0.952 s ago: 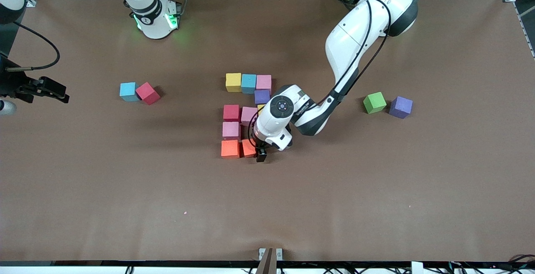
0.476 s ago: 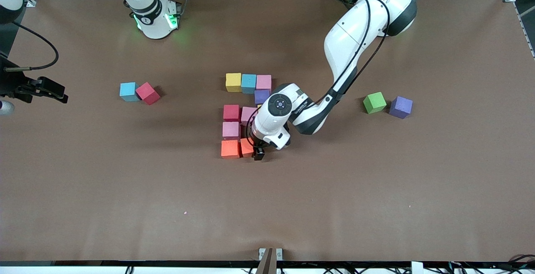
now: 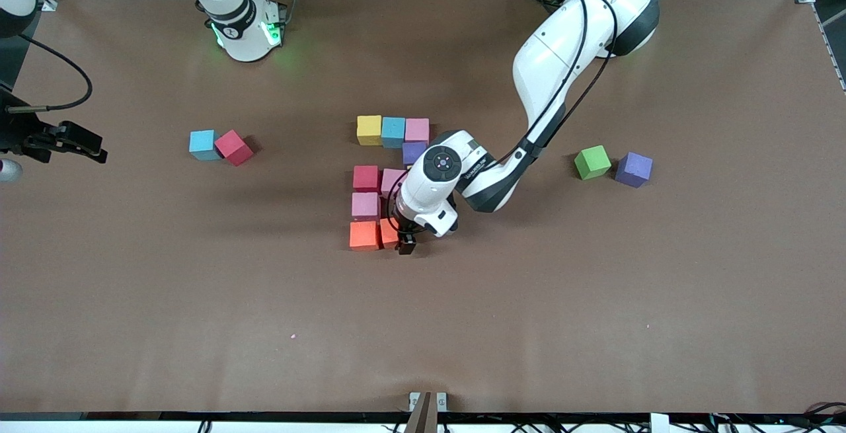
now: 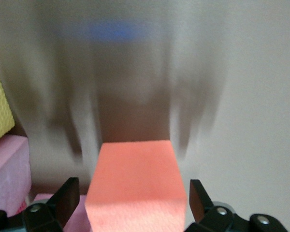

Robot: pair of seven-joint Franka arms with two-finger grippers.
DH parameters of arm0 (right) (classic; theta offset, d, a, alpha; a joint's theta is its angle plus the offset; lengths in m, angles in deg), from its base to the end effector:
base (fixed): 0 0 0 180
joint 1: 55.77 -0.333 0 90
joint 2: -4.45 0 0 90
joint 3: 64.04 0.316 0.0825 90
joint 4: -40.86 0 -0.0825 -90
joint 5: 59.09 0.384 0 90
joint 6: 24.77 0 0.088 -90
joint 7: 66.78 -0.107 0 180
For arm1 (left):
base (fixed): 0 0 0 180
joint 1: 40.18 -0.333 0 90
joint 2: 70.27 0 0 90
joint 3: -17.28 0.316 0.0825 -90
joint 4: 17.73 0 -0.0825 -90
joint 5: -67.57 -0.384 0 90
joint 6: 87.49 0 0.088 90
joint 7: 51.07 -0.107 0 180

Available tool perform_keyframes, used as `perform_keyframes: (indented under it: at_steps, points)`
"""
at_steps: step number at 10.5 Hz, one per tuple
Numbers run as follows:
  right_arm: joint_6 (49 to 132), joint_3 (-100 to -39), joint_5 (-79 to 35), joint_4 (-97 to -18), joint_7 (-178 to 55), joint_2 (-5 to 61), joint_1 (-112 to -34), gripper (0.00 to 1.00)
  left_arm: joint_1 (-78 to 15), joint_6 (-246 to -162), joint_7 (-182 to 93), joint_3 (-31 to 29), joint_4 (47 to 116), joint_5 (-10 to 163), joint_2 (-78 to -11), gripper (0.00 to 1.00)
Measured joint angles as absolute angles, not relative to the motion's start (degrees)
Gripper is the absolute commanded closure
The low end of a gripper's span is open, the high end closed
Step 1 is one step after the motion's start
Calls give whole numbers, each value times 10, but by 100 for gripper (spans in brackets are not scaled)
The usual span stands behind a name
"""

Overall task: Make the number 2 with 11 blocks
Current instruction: 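Lower the orange cube beside the first orange cube with the left gripper, then open the left gripper and lift it off the orange cube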

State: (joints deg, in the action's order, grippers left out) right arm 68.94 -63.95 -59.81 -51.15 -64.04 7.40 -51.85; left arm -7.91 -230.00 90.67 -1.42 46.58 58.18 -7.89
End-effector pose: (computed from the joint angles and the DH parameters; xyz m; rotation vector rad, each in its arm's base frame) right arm 0.5726 -0.0396 0.5844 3.1301 -0.0283 -0.0352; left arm 0.5679 -0.5550 0.1884 1.8806 2.1065 -0.2497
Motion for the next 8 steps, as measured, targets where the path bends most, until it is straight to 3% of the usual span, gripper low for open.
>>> perform_keyframes:
  at_steps: [8]
  points:
    - [689,-640,-598,-511,-640,74,-518,0,-85,-2300,907,7,462,582,-94,0]
